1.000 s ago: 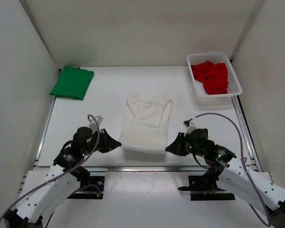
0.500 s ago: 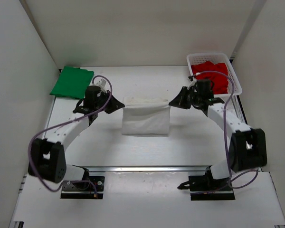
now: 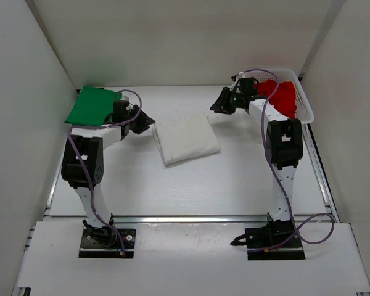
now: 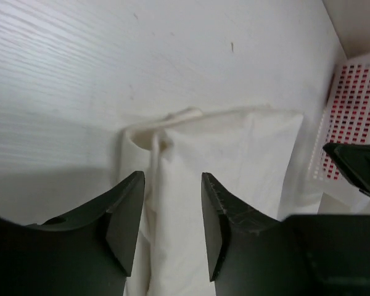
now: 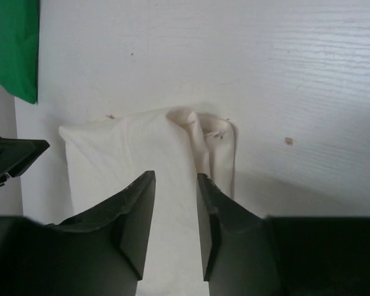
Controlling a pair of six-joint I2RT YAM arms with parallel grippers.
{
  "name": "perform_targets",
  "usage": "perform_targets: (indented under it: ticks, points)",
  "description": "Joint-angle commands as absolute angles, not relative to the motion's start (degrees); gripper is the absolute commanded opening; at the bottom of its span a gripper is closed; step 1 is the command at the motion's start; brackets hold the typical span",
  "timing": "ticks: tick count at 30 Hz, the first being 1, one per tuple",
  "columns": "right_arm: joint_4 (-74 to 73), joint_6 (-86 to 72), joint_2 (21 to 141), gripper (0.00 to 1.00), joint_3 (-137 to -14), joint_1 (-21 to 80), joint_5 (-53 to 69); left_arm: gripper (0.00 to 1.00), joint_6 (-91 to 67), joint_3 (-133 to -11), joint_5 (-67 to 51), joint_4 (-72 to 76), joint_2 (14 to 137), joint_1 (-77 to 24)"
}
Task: Fold and stack the t-shirts
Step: Fold the long partially folded tshirt into a neat square, then smooth out wrinkles on the folded tshirt
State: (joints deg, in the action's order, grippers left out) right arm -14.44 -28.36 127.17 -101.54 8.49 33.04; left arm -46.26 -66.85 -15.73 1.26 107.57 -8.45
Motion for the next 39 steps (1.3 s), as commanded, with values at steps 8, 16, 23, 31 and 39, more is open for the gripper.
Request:
perform_targets:
  ticks: [8, 16, 23, 31, 39]
  points:
    - [-5.7, -28.9, 114.4, 0.06, -84.1, 10.4, 30.1, 0.4, -47.1, -65.7, -16.0, 7.6, 100.4, -10.9]
    - [7.0, -33.0, 109.5, 0.0, -67.0, 12.5, 32.6, 0.35, -50.7, -47.0, -16.3, 20.4, 99.1, -21.3]
    - [10.5, -34.1, 108.8, 0.0, -58.0, 12.0, 31.4, 0.33, -51.3, -32.9, -17.8, 25.0, 95.3, -20.9]
    - [9.3, -33.9, 104.1, 0.0, -57.6, 11.8, 30.9, 0.52, -50.3, -29.0, -17.5, 23.5, 83.3, -19.3]
    - [1.9, -31.1, 115.0, 0.02, -77.7, 13.6, 36.6, 0.99, -45.7, -44.3, -11.9, 15.8, 90.9, -15.7]
